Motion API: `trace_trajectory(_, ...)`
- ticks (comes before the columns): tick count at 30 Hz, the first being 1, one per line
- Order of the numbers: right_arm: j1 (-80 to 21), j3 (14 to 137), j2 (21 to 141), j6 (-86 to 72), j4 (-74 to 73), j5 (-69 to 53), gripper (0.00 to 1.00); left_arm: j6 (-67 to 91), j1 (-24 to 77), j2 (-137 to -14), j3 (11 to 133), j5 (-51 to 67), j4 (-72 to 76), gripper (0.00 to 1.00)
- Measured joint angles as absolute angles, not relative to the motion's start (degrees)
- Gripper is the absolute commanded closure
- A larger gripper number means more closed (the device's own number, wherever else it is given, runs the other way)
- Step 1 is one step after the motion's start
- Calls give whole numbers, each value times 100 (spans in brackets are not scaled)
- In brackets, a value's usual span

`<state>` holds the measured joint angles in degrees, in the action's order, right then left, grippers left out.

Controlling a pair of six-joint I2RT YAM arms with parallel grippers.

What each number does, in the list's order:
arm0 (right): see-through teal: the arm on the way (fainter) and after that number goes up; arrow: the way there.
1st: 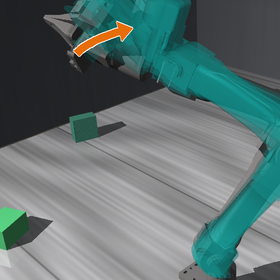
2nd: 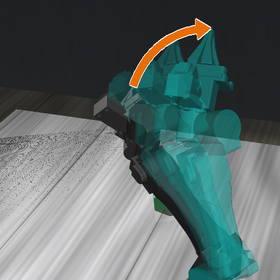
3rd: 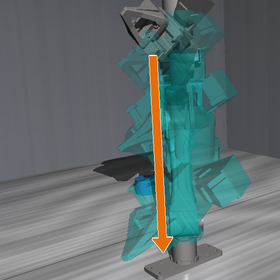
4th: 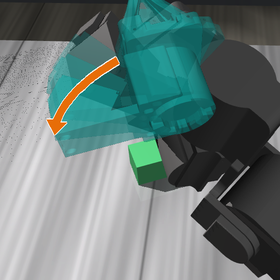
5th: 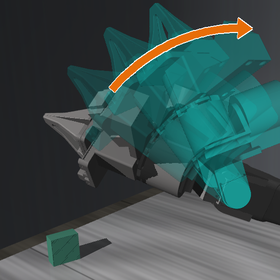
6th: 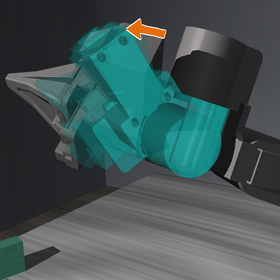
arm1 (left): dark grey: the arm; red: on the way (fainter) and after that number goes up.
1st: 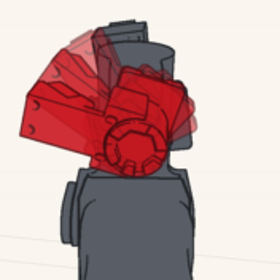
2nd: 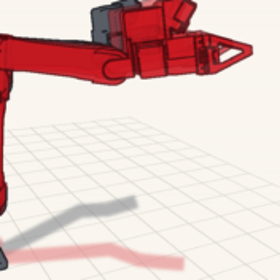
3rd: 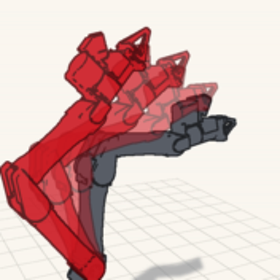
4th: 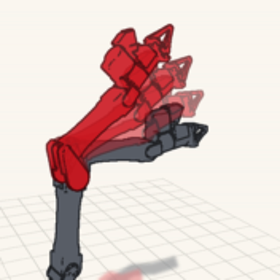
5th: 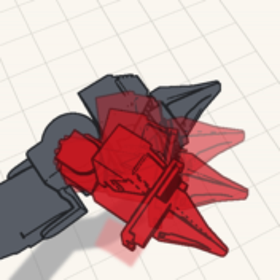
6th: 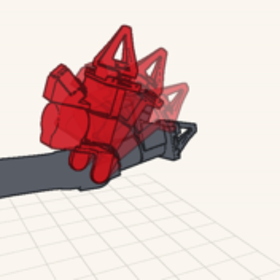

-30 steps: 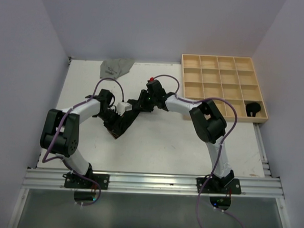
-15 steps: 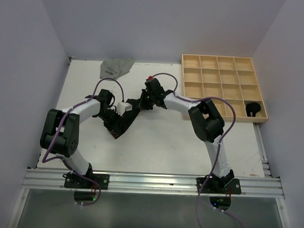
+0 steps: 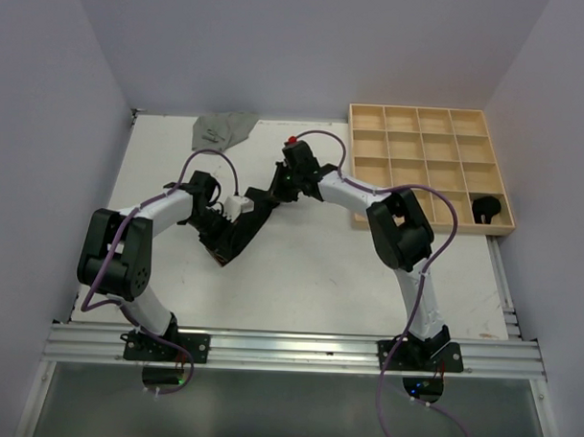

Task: Roll the underwear

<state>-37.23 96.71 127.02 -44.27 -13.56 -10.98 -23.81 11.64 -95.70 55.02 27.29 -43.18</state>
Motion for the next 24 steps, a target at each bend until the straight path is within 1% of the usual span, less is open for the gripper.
trace_trajectory(11, -3544, 9598, 12781, -4252, -1389, -1000, 100, -2462, 1164, -9616, 5524, 2751, -4338, 83)
trace_trajectory(15, -3540, 9386, 12798, -4233, -1365, -1000, 100, -2462, 1164, -9638, 5529, 2753, -4348, 83)
trace_trajectory(18, -3522, 9098, 12752, -4276, -1140, -1048, 100, -2464, 1162, -9642, 5529, 2757, -4351, 79)
trace_trajectory(20, -3518, 8888, 12632, -4283, -1009, -1041, 100, -2482, 1162, -9640, 5533, 2777, -4353, 73)
trace_trajectory(24, -3518, 8847, 12617, -4259, -963, -1041, 100, -2565, 1162, -9605, 5551, 2906, -4427, 66)
